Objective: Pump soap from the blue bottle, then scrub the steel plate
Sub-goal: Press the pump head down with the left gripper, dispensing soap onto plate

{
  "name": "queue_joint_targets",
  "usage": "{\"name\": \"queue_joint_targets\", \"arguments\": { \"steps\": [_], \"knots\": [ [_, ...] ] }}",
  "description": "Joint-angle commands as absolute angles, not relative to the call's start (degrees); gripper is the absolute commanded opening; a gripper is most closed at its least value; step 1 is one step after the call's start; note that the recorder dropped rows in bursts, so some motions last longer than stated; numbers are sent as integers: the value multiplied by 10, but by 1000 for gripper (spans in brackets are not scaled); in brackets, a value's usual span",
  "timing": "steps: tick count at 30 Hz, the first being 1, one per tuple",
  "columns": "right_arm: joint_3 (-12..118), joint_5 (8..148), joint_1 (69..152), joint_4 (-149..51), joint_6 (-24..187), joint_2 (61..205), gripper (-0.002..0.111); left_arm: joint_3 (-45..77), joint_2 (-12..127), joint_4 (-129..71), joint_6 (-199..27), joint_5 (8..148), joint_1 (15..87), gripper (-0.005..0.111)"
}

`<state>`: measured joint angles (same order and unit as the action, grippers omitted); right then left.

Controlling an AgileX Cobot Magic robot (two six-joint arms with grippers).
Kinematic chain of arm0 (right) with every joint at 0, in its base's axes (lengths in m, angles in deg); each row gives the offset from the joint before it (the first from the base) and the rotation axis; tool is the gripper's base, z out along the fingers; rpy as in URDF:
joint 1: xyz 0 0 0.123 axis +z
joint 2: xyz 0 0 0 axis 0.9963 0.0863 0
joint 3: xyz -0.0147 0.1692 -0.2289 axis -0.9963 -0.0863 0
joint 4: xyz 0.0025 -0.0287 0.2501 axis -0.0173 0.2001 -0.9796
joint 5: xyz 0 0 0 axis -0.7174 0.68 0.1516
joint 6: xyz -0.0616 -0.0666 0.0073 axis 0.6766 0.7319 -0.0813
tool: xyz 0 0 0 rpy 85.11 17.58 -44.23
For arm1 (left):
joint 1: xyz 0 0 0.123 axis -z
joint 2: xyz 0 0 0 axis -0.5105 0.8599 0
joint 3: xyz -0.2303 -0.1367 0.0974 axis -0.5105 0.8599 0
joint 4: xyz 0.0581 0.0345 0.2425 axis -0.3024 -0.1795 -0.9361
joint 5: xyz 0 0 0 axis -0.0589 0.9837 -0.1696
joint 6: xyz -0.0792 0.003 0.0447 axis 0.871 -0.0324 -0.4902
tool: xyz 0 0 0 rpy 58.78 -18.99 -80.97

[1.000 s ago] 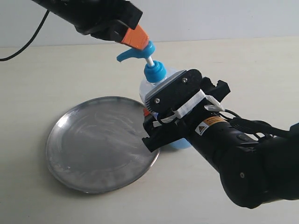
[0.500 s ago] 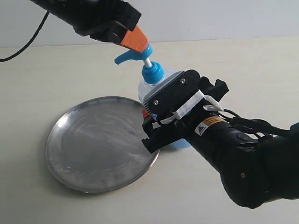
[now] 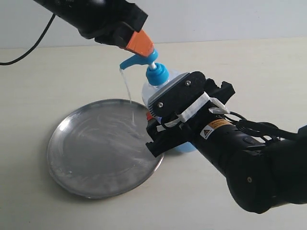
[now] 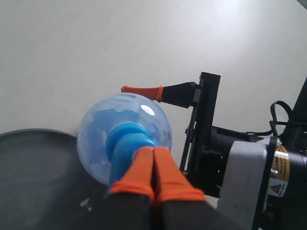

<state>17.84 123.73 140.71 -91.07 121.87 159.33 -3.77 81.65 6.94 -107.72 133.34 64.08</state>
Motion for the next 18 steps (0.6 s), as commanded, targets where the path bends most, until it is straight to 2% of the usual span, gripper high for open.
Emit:
{"name": "queue_joint_targets", "arguments": {
  "steps": [1, 18],
  "knots": [
    [181, 1223, 1410, -875, 1217, 1593, 0, -20, 861, 32, -1074, 1378, 645, 0],
    [181, 1223, 1410, -875, 1217, 1593, 0, -20, 915, 30, -1073, 1394, 646, 0]
  ]
}}
